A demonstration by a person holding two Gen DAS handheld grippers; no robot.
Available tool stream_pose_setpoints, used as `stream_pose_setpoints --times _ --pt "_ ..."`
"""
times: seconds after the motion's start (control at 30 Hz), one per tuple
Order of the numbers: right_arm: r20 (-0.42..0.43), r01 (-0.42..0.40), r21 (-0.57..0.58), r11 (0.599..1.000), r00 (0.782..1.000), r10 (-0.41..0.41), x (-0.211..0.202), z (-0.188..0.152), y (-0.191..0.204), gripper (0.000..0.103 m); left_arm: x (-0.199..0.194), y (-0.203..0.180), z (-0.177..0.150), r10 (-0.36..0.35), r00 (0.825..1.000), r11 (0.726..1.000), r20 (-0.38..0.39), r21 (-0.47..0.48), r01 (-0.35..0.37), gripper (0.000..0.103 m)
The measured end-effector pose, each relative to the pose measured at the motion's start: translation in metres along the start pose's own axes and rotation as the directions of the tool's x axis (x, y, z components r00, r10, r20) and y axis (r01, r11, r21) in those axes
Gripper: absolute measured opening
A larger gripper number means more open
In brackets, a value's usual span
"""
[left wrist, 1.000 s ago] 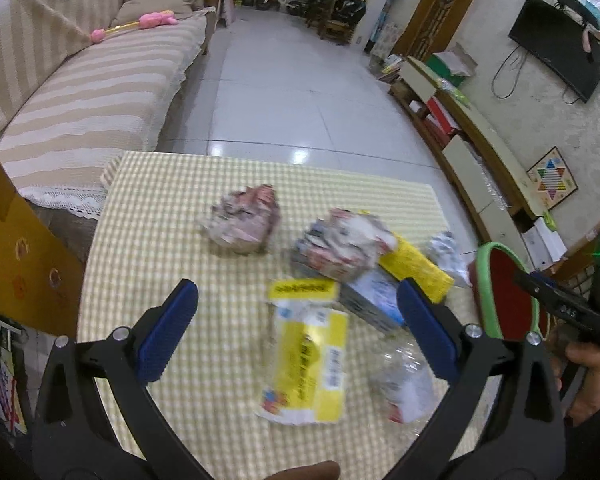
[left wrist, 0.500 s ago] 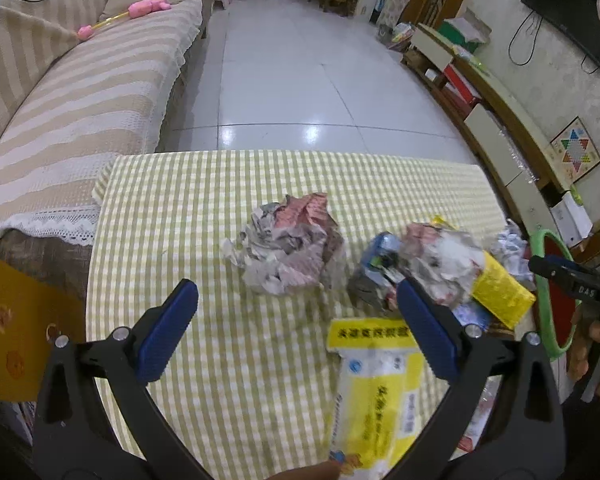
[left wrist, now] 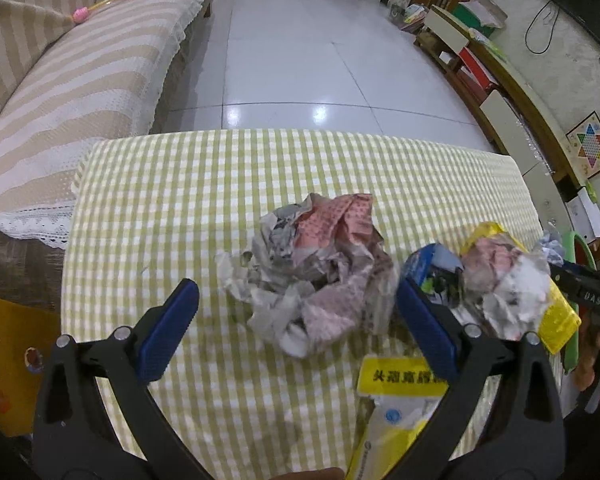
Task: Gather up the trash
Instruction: 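Grasp the crumpled newspaper ball with the left tool while the right tool grasps crumpled pale paper, then carry both crumpled papers over the green bin and open both tools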
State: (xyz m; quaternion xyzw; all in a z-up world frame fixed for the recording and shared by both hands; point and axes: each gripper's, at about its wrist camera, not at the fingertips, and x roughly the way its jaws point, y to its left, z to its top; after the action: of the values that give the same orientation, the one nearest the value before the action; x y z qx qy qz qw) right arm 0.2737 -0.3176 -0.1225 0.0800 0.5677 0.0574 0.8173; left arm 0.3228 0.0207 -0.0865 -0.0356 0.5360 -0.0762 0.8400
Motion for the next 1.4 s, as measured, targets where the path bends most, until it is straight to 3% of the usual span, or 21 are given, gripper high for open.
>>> stream_pose_setpoints --times 0.07,0.13,0.33,0.53,0.93,1.17,1.4 --pt "-0.008 -0.002 -0.001 1.0 1.0 0.002 0.003 0.0 0.001 0.065 0.006 0.0 0.001 0.002 1.0 1.0 -0.015 -0.006 -0.002 0.085" --pt "-0.008 0.01 -0.002 1.0 1.0 -0.01 0.004 -0.001 0.001 0.054 0.012 0.0 0.001 -0.002 0.999 1.0 -0.037 -0.019 0.001 0.064" --pt "0.001 0.02 -0.016 1.0 1.0 -0.02 -0.001 -0.004 0.001 0.045 0.006 0.0 -0.001 -0.035 0.999 0.999 -0.025 -0.019 0.035 0.047" --pt "0.036 0.016 -0.012 1.0 0.999 -0.016 -0.016 -0.008 0.003 0.044 -0.019 0.009 -0.012 -0.032 0.999 0.999 0.012 -0.033 0.032 0.044" --pt "0.149 -0.02 -0.024 0.999 0.989 0.024 -0.093 -0.044 0.006 0.044 -0.096 0.002 -0.043 -0.007 0.99 1.0 0.137 -0.006 0.008 0.045" --pt "0.197 -0.04 -0.059 0.997 0.979 0.051 -0.134 -0.07 0.011 0.044 -0.137 -0.027 -0.066 -0.062 0.983 0.998 0.175 0.04 0.056 0.045" --pt "0.231 -0.021 -0.068 0.997 0.972 0.036 -0.163 -0.107 0.0 0.044 -0.151 -0.064 -0.089 -0.121 0.977 0.991 0.173 0.084 0.108 0.045"
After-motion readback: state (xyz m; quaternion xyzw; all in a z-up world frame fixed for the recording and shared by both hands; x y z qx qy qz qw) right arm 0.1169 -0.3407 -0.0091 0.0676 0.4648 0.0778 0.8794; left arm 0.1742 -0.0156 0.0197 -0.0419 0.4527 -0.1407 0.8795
